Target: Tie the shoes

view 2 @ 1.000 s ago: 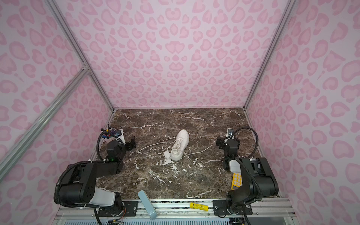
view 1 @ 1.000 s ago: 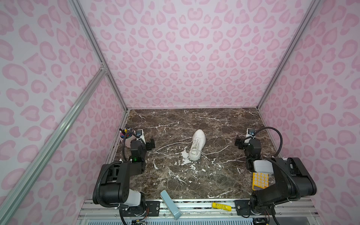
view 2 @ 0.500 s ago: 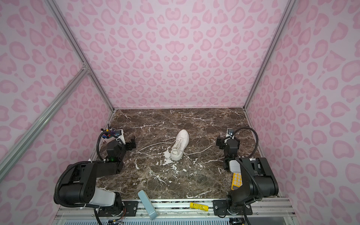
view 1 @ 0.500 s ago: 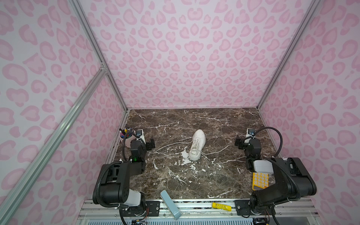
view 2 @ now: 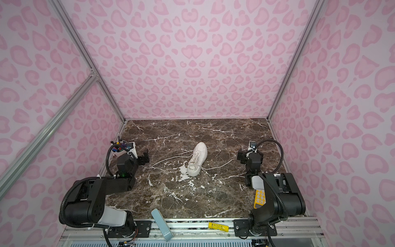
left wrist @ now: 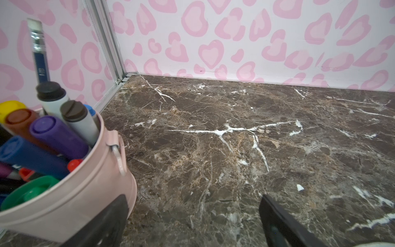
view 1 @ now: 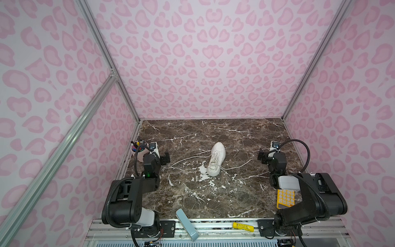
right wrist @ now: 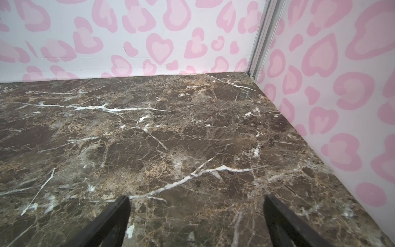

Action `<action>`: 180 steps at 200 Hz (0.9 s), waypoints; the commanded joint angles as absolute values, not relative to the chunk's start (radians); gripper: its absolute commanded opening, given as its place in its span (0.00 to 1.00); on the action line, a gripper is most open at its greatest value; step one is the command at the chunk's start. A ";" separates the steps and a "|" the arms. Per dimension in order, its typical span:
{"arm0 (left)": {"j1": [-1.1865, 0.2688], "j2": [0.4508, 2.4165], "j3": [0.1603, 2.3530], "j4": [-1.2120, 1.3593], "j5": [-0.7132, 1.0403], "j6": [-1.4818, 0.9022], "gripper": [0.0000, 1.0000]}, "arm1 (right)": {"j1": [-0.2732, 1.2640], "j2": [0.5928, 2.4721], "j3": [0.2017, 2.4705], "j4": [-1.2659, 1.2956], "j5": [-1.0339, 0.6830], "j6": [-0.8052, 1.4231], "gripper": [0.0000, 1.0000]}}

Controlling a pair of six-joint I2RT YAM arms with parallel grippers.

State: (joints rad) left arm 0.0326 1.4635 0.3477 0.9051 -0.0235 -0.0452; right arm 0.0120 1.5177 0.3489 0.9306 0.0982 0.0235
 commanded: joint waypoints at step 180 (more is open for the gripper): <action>-0.136 1.238 0.722 -0.115 -0.022 -0.409 0.88 | 0.336 1.713 1.154 -0.743 0.010 0.800 0.70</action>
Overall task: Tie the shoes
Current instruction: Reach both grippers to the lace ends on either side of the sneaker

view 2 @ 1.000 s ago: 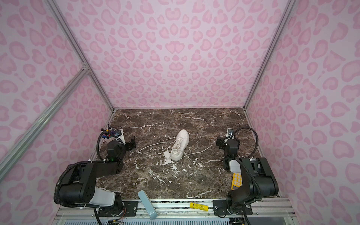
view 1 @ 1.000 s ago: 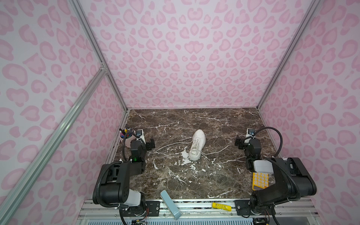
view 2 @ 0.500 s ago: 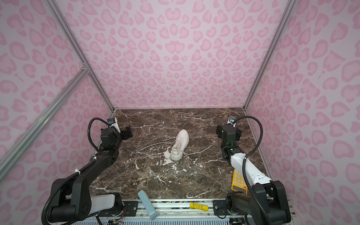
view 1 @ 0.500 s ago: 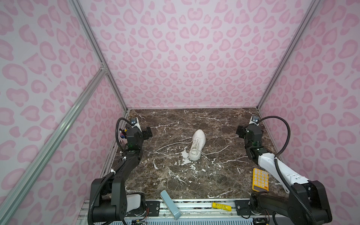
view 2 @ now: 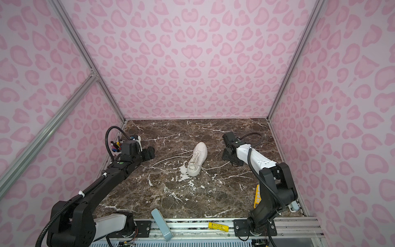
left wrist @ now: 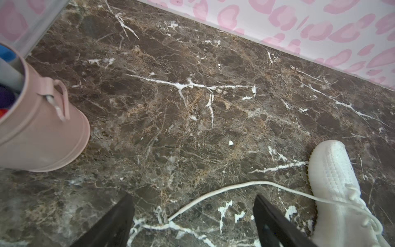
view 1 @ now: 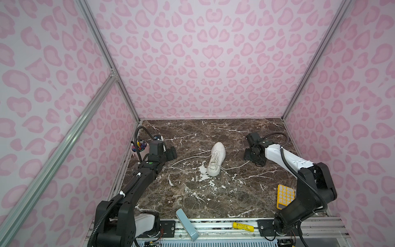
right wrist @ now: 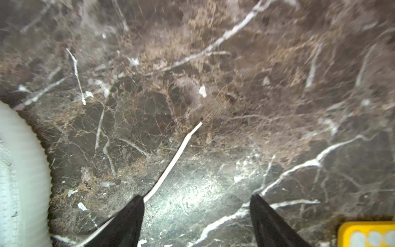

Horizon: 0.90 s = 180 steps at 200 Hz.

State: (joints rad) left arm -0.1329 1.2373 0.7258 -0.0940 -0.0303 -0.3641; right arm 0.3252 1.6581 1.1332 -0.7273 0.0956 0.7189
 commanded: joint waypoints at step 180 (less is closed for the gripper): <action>-0.175 1.359 0.757 -0.141 0.078 -0.471 0.75 | 0.374 1.891 1.195 -0.654 -0.015 0.855 0.26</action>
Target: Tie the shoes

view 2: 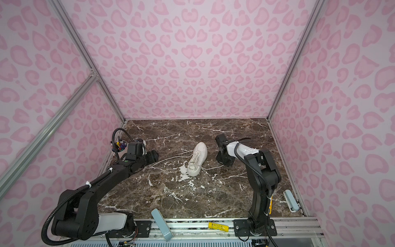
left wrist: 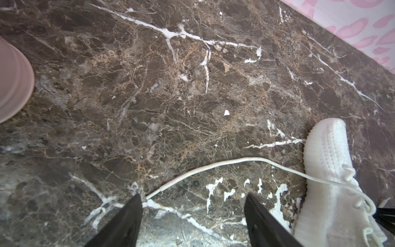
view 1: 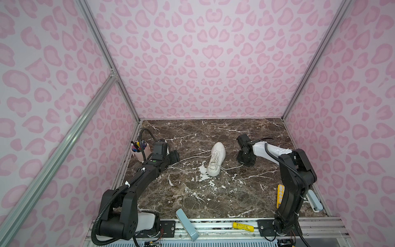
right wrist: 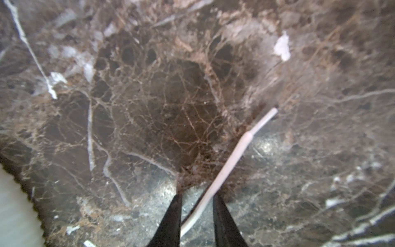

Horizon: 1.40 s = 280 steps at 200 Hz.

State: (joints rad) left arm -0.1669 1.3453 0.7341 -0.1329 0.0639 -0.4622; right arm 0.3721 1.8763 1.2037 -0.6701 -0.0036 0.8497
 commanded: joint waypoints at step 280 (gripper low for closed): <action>-0.385 1.833 1.201 -0.486 0.024 -0.482 0.55 | 0.371 1.732 1.156 -0.595 -0.007 0.804 0.07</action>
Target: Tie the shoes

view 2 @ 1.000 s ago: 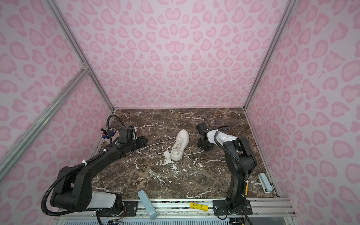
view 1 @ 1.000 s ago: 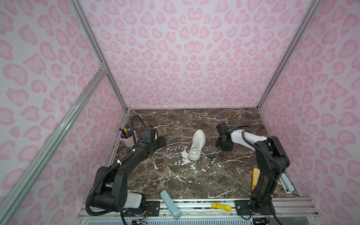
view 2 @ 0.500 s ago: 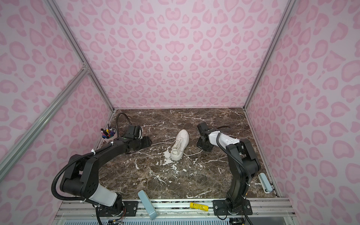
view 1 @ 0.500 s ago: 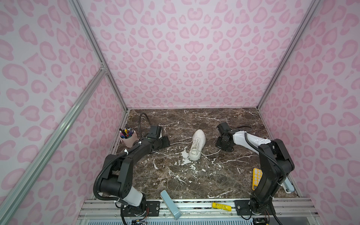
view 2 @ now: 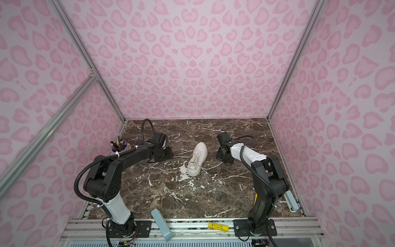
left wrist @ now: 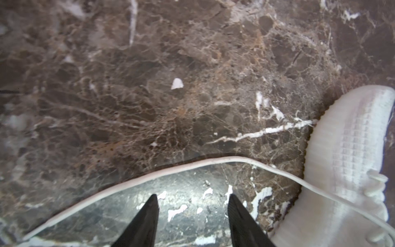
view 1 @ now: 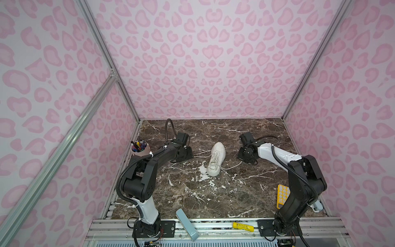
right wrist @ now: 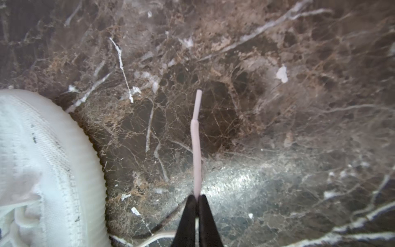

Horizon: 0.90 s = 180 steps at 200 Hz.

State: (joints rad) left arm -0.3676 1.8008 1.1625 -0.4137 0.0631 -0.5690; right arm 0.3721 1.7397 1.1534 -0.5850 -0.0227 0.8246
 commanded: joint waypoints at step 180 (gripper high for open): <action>-0.422 2.015 1.367 -0.536 0.012 -0.147 0.46 | 0.358 1.701 1.155 -0.618 -0.010 0.778 0.07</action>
